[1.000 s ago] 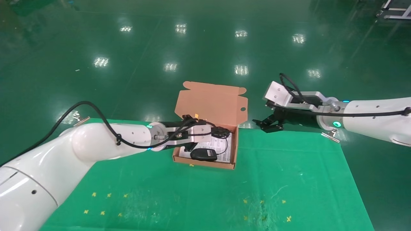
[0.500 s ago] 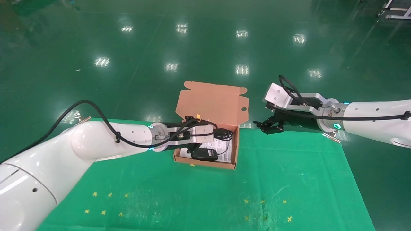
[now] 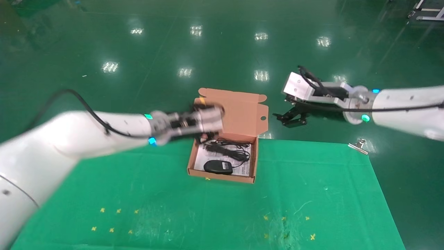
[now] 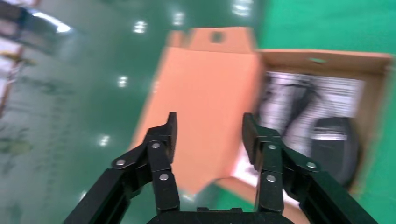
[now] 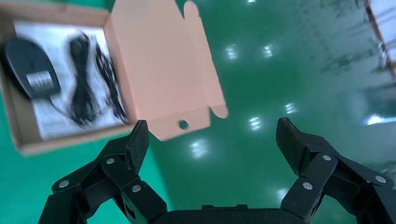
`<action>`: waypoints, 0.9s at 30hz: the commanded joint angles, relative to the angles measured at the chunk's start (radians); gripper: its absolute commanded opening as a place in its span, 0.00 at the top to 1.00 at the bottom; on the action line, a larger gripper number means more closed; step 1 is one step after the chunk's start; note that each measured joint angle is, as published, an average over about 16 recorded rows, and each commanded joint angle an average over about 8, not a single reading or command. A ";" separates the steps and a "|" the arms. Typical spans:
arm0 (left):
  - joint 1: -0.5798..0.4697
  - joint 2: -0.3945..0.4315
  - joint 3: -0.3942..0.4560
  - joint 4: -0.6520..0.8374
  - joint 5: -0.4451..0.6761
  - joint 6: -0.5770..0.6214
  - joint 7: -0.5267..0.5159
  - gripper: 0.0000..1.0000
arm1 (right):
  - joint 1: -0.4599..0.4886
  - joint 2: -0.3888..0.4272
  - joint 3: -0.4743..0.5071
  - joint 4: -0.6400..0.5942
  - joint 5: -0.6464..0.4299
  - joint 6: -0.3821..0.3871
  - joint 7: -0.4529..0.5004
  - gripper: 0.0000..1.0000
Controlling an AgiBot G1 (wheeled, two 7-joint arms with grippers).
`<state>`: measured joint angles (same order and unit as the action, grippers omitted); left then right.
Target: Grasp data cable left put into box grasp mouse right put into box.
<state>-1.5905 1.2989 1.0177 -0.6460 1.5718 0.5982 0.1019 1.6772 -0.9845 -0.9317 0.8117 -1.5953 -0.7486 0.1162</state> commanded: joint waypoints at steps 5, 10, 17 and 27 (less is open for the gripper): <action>-0.025 -0.031 -0.026 -0.013 -0.025 0.004 -0.021 0.00 | 0.039 -0.005 -0.008 -0.009 -0.023 -0.026 -0.022 0.00; 0.003 -0.071 -0.068 -0.049 -0.073 0.054 -0.036 0.00 | 0.008 0.016 0.028 0.018 0.025 -0.070 -0.017 0.00; 0.067 -0.148 -0.151 -0.123 -0.169 0.160 -0.068 0.00 | -0.068 0.060 0.106 0.074 0.129 -0.154 -0.006 0.00; 0.159 -0.258 -0.271 -0.228 -0.306 0.310 -0.113 0.00 | -0.177 0.124 0.217 0.156 0.279 -0.275 0.010 0.00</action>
<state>-1.4318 1.0412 0.7470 -0.8738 1.2658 0.9081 -0.0112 1.5000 -0.8604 -0.7146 0.9672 -1.3163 -1.0234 0.1258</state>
